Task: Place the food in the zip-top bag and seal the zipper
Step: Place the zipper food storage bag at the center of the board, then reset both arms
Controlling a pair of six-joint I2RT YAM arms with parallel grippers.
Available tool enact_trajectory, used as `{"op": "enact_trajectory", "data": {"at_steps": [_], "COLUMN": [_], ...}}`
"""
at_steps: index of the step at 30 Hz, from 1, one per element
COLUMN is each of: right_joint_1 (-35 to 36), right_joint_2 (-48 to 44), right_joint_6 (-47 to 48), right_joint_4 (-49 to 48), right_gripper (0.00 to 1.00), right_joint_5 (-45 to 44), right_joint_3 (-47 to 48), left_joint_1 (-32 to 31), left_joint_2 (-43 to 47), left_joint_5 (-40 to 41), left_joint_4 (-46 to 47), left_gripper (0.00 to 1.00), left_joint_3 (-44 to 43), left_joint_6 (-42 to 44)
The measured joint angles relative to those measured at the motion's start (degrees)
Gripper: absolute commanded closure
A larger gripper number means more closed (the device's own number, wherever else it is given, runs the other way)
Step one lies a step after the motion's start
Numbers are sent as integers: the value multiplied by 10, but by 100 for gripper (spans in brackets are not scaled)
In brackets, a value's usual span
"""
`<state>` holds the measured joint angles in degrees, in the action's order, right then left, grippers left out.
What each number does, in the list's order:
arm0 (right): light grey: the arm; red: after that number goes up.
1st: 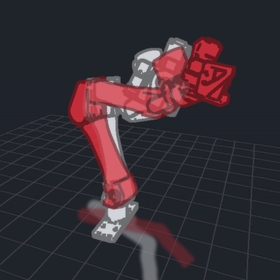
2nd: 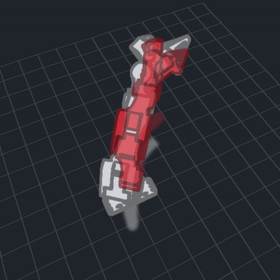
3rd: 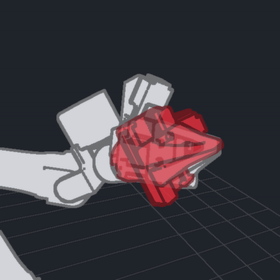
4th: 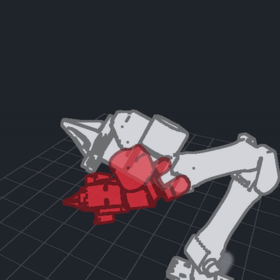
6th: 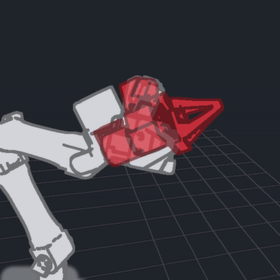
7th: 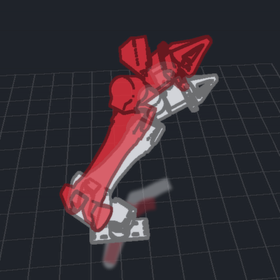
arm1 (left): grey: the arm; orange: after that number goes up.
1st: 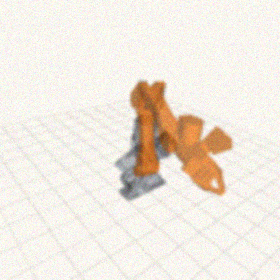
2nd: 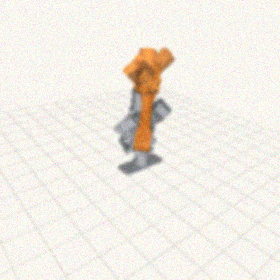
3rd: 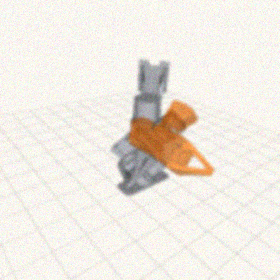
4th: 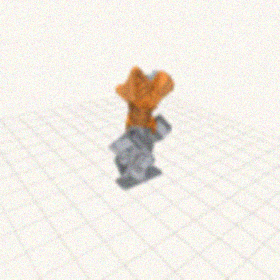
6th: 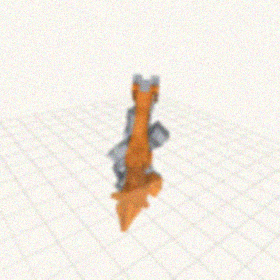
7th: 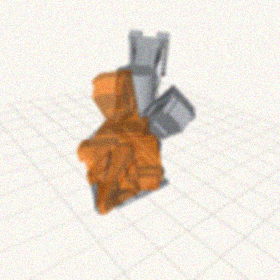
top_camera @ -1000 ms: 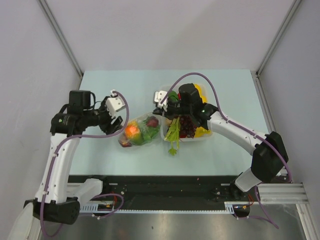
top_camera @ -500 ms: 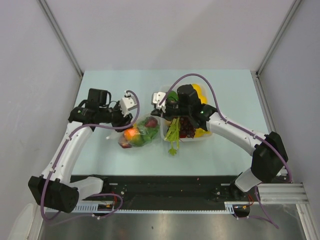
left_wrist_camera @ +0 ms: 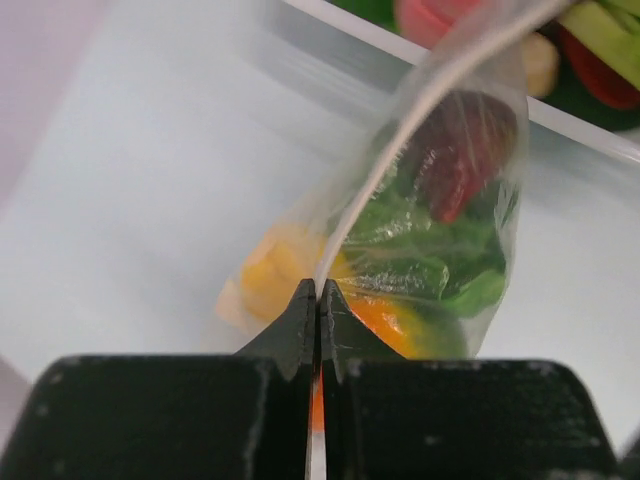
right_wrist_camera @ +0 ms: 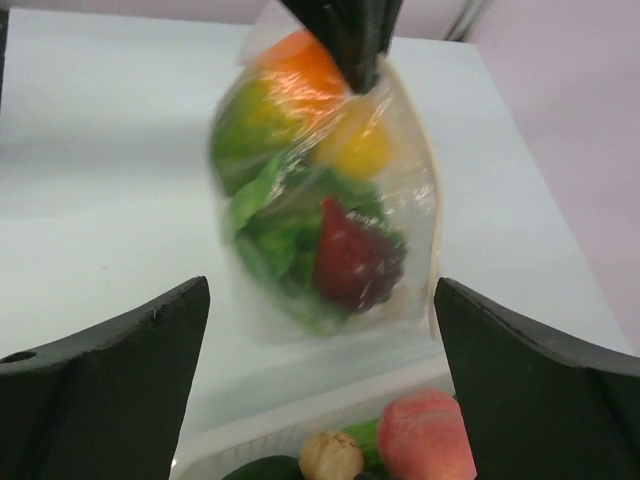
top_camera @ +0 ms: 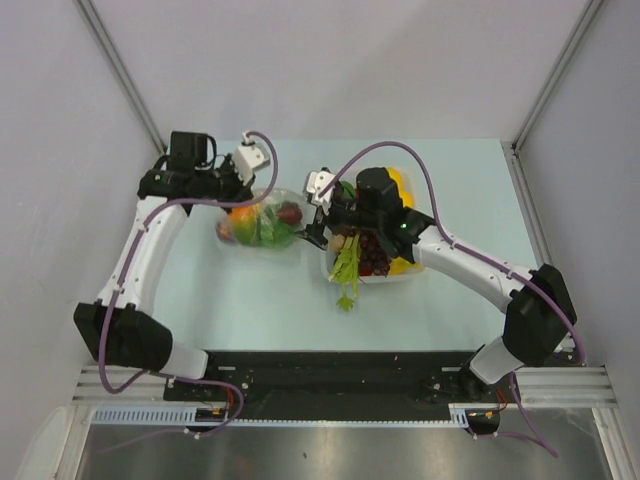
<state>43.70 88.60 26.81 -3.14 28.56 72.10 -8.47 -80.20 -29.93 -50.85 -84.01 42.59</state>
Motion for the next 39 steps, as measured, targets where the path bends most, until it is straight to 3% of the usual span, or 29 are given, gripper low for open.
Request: {"op": "enact_trajectory", "data": {"at_steps": [5,10,12,17,20,24,25,27,29,30,31,39], "right_joint_1": [-11,-38,-53,-87,-101,-110,-112,-115,-121,-125,-130,-174], "right_joint_2": [-12,-28,-32,-37,-39,-43,-45,-46,-49,-50,-52,-83], "right_joint_6": [-35,-67,-80,-121,-135,-151,-155,-162,-168,-172,-176,-184], "right_joint_4": [-27,-33,-32,-17,-2,19,23,29,39,45,51,77], "right_gripper": [0,0,0,0,0,0,0,0,0,0,0,0], "right_joint_5": [-38,-69,-81,-100,-104,-103,-103,-103,-102,-101,-101,-101], "right_joint_3": [0,0,0,0,0,0,0,0,0,0,0,0], "left_joint_1": [11,10,7,-33,-66,-81,-83,-83,-84,-84,-84,-85], "left_joint_2": [-69,-95,-85,-29,-17,14,26,50,72,85,98,180], "left_joint_5": [30,29,24,33,41,37,34,26,20,16,12,15], "left_joint_4": [61,97,119,161,157,143,143,143,137,126,113,60], "left_gripper": [100,100,100,100,96,76,63,53,29,4,0,0], "left_joint_3": [-80,-76,-27,222,320,355,355,355,354,350,342,203], "left_joint_6": [6,27,41,89,102,98,94,86,75,72,66,-26]}}
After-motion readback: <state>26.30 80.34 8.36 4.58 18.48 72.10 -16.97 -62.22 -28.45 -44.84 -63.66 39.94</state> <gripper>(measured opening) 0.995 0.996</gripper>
